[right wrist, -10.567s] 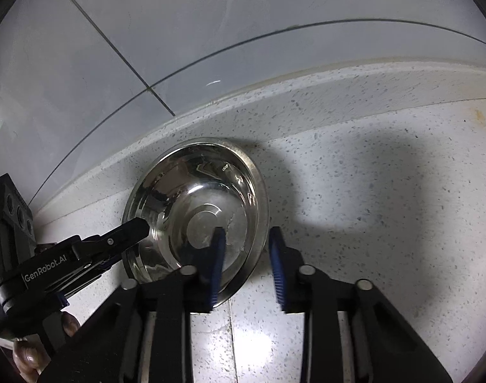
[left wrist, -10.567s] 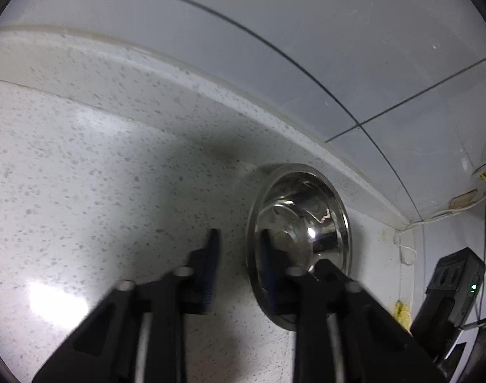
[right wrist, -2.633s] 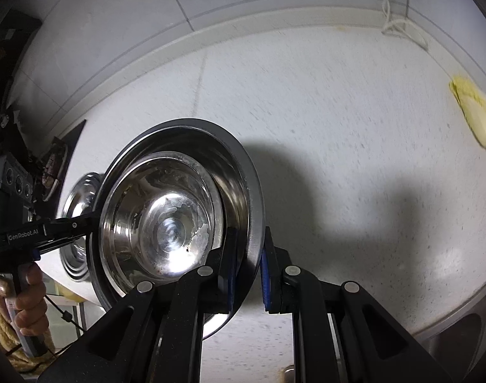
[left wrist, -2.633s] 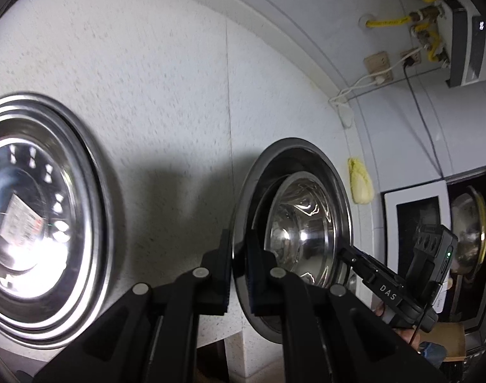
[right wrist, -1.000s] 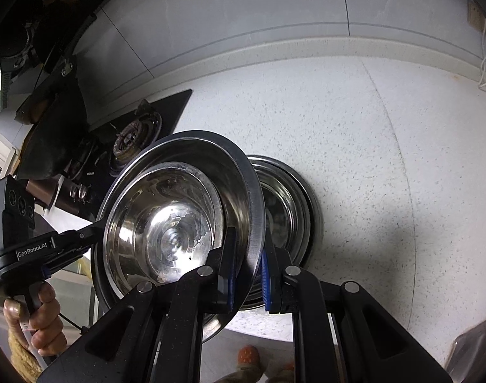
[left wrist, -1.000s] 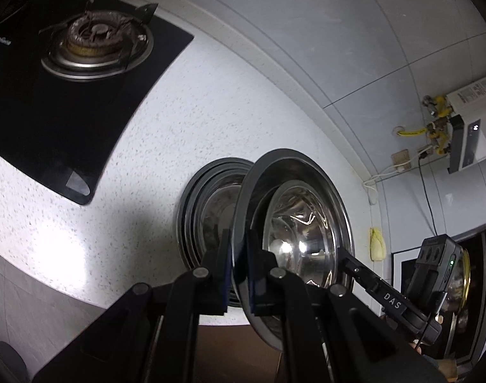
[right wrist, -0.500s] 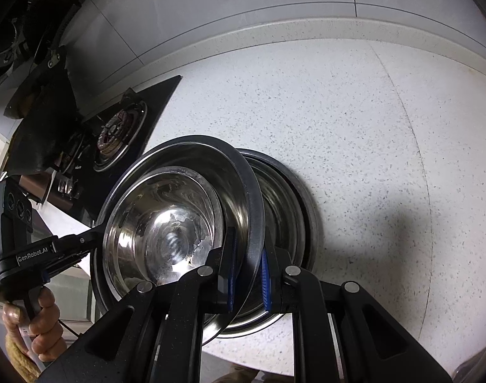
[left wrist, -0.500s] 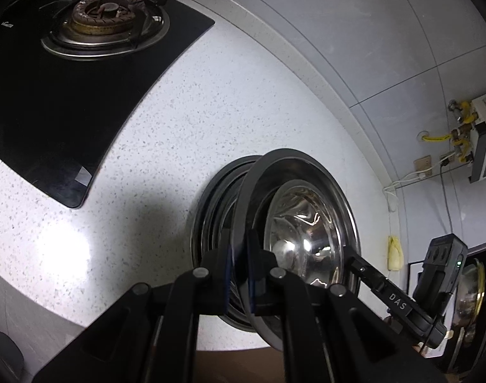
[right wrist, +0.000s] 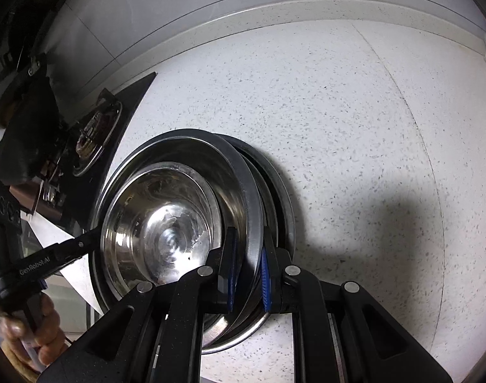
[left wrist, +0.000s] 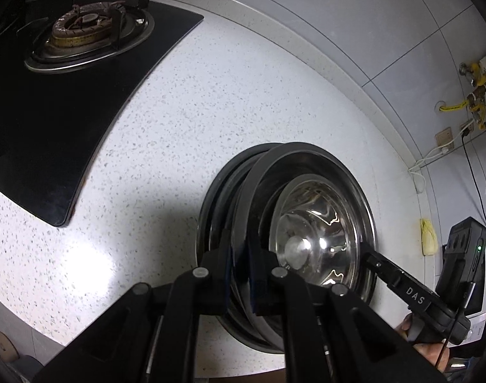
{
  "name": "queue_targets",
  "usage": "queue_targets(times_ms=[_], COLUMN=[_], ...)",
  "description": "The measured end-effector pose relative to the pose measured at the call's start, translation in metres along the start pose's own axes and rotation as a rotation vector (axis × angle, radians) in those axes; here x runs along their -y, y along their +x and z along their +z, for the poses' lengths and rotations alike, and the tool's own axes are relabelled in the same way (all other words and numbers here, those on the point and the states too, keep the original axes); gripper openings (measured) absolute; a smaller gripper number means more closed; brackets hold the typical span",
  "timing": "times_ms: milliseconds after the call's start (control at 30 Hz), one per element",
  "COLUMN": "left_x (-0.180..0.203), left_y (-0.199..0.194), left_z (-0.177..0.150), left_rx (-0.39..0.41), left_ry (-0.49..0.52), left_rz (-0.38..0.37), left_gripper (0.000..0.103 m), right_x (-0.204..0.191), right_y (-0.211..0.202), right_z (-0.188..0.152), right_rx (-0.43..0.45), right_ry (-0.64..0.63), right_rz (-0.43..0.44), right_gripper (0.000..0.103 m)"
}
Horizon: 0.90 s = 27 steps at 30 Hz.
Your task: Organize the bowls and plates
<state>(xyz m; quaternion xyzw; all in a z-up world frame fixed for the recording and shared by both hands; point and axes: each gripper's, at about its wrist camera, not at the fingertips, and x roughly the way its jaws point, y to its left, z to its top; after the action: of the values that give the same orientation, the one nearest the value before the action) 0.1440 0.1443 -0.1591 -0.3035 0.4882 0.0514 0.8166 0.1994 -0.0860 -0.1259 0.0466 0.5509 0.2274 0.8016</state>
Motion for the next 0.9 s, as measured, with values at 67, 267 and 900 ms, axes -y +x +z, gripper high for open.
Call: queue_targets(times_ms=[67, 267, 900], left_x=[0.004, 0.016, 0.034], left_y=[-0.001, -0.018, -0.092], left_z=[0.0, -0.007, -0.06], left_rx=[0.017, 0.143, 0.268], left_ry=[0.035, 0.165, 0.275], left_rz=[0.02, 0.108, 0.181], left_gripper=[0.009, 0.015, 0.015], right_x=[-0.001, -0.008, -0.037], right_y=[-0.001, -0.014, -0.07], right_z=[-0.001, -0.008, -0.053], right_rx=[0.012, 0.078, 0.186], right_ry=[-0.012, -0.022, -0.011], right_rz=[-0.018, -0.085, -0.2], right_gripper=[0.012, 0.012, 0.016])
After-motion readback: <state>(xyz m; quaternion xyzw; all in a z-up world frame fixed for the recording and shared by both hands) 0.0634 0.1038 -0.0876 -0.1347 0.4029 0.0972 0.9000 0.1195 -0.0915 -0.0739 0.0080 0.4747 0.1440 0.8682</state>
